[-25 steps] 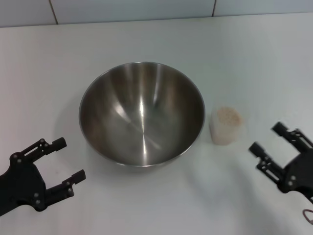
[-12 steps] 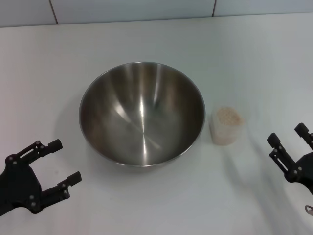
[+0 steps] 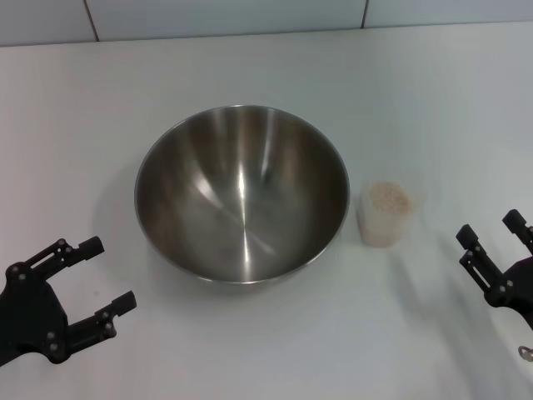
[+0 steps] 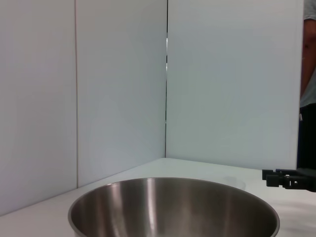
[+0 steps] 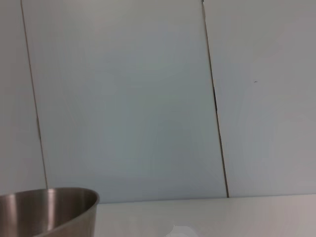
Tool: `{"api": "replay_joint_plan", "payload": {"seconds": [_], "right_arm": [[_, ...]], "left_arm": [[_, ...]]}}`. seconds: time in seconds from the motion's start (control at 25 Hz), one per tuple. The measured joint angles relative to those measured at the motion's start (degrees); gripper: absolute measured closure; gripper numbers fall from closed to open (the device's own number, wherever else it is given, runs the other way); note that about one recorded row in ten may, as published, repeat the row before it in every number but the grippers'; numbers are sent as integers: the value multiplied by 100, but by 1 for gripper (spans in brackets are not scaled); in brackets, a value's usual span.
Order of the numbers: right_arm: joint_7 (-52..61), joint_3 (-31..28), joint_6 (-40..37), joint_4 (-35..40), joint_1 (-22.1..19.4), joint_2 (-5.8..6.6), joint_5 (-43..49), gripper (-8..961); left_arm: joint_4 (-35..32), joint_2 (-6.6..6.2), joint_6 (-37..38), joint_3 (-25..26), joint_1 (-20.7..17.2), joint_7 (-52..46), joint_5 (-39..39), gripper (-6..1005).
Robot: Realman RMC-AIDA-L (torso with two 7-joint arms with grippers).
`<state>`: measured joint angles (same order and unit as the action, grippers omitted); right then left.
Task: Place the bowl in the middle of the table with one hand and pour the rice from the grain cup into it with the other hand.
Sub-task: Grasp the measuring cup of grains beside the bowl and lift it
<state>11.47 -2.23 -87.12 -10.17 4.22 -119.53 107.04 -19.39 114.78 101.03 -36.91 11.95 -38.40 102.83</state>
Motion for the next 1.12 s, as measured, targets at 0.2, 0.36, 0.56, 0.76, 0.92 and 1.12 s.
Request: {"api": "replay_joint_plan", "payload": {"seconds": [0.2,0.36,0.56,0.76,0.92,1.12], "right_arm": [[-3,-4,109,27,66,6,0,241],[-5,-6,227,63,186,11,0,244],[-5,-6,360,81,348,10,0,249],[-5,-6,543,94,510,9,0,253],[-5,-12,713,97,619,9,0,257],[-5,-89,805,134,701,9,0,261]], "left_arm": [[5,-1,3,0,0,0,0,199],[6,2,4,0,0,0,-10,199],[6,12,4,0,0,-1,-14,199],[6,22,4,-1,2,0,-14,199],[6,41,8,0,9,4,-19,199],[6,44,12,-1,9,4,-41,199]]}}
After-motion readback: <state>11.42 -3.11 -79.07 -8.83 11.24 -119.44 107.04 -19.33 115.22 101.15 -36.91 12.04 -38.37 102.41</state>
